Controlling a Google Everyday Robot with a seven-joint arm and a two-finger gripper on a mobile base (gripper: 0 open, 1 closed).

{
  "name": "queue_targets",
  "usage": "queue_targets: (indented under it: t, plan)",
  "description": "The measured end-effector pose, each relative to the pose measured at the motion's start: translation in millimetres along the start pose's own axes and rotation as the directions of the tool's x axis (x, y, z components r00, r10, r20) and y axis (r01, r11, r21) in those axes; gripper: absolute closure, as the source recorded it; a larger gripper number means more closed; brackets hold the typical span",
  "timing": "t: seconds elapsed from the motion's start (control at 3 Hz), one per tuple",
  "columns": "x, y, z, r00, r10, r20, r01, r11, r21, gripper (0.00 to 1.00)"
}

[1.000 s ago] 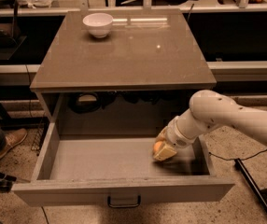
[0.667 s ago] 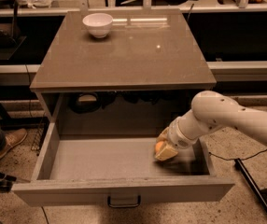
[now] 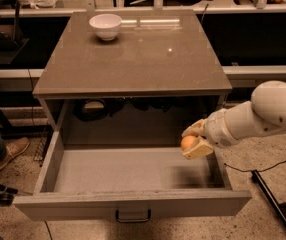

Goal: Pick orange from top drawer and place on counter

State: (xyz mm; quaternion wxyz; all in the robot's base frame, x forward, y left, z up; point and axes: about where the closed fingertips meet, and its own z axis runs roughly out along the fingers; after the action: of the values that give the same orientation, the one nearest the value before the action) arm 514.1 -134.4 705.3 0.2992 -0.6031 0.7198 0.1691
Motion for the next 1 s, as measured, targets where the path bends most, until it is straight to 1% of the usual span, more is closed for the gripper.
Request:
queue_targets:
  t: [0.33, 0.67, 1.0]
  plan:
    - [-27.6, 1.9, -54.4, 0.984, -0.095, 0.152, 0.092, 0.9954, 0.028, 1.0]
    - [-25.9, 2.4, -48.1, 0.985, -0.097, 0.14, 0.094, 0.9953, 0.023, 1.0]
    - [-36.4, -19.3, -58.5, 0.98, -0.076, 0.181, 0.067, 0.9962, 0.055, 1.0]
